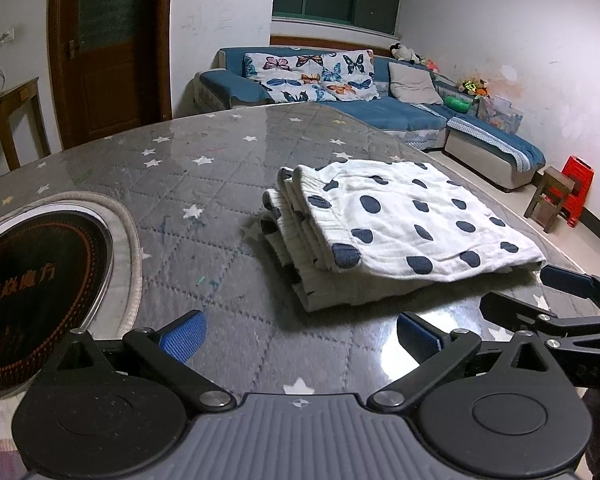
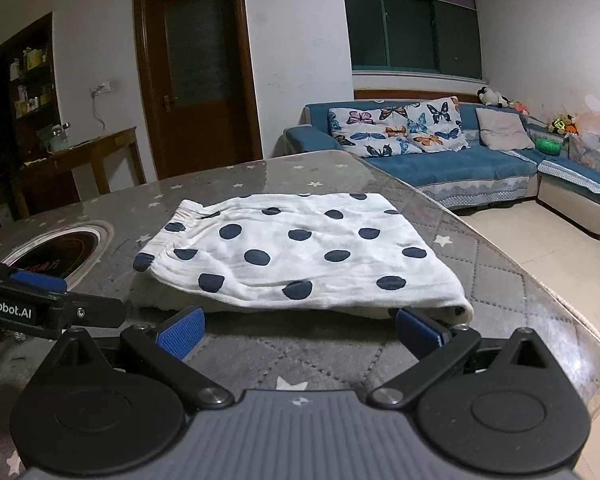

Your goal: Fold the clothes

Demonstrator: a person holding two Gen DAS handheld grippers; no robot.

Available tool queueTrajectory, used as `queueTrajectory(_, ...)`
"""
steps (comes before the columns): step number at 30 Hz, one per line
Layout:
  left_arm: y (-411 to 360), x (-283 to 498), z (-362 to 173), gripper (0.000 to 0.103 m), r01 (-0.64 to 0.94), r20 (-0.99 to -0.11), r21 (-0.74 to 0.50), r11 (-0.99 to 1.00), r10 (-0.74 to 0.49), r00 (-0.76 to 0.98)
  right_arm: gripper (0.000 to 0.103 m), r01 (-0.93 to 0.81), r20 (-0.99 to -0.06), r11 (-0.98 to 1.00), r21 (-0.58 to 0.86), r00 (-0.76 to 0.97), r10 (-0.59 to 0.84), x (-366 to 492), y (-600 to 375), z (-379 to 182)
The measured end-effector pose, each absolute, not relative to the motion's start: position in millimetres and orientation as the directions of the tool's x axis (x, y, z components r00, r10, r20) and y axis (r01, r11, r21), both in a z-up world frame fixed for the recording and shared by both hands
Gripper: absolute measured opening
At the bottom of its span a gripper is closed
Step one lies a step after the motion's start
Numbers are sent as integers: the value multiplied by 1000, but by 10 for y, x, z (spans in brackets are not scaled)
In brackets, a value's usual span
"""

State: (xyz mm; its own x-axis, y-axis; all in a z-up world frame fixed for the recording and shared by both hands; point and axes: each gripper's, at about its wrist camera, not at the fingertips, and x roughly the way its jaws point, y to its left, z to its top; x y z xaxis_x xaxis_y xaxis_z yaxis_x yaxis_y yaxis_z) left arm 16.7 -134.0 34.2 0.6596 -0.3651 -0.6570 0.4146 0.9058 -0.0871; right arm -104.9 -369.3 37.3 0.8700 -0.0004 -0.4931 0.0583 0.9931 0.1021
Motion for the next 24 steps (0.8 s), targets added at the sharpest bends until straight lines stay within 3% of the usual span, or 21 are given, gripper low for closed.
queueTrajectory(24, -1255, -93, 330, 103, 407, -653, -95, 909, -365, 663, 103, 63, -510, 988, 138, 860, 16, -1210, -3548, 326)
